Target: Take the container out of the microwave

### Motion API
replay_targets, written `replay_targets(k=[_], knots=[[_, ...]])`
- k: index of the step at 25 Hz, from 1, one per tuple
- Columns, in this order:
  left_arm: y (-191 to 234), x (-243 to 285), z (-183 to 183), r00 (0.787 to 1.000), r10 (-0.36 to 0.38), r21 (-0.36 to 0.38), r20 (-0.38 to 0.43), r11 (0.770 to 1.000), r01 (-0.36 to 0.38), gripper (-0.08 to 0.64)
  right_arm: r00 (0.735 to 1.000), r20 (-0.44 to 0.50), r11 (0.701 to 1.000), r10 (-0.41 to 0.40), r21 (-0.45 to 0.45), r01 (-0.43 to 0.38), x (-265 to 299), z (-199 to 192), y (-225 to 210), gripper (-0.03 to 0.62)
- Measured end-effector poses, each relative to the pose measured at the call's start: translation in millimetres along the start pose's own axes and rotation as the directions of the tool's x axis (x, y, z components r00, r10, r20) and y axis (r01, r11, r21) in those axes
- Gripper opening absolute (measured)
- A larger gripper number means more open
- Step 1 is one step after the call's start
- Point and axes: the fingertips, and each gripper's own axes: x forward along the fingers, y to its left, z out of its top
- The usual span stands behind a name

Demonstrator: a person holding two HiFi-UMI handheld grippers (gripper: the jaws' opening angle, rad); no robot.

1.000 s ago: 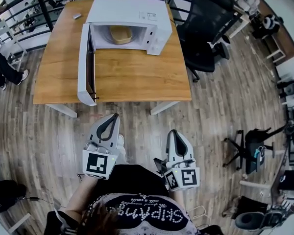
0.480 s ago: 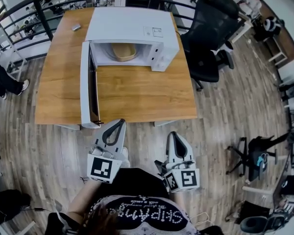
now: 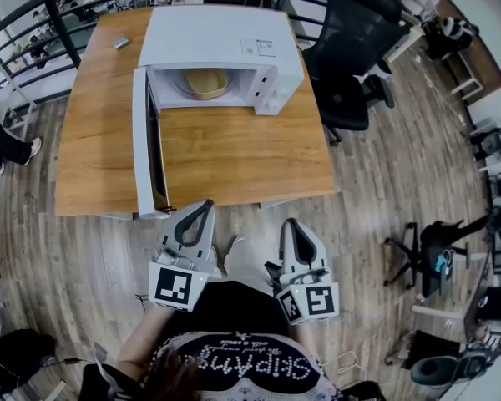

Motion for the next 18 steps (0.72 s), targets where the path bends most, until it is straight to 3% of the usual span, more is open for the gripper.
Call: replay_targets(k=[9,18], knots=[[5.9,2.5,-3.0,1.0,0.019,-0.01,-0.002,1.0,-0.019,0.032,1.0,-0.002,1.0,0.012,-0.006,-0.012,8.4,0.4,-0.4,0.037],[18.2,21.2,-0.7,0.997,0.075,-0.022,0.0,0.997,-0.075,0.032,0.996,-0.02,0.996,0.092,0.001,-0.091,43.7,-1.6,-6.5,0.037]])
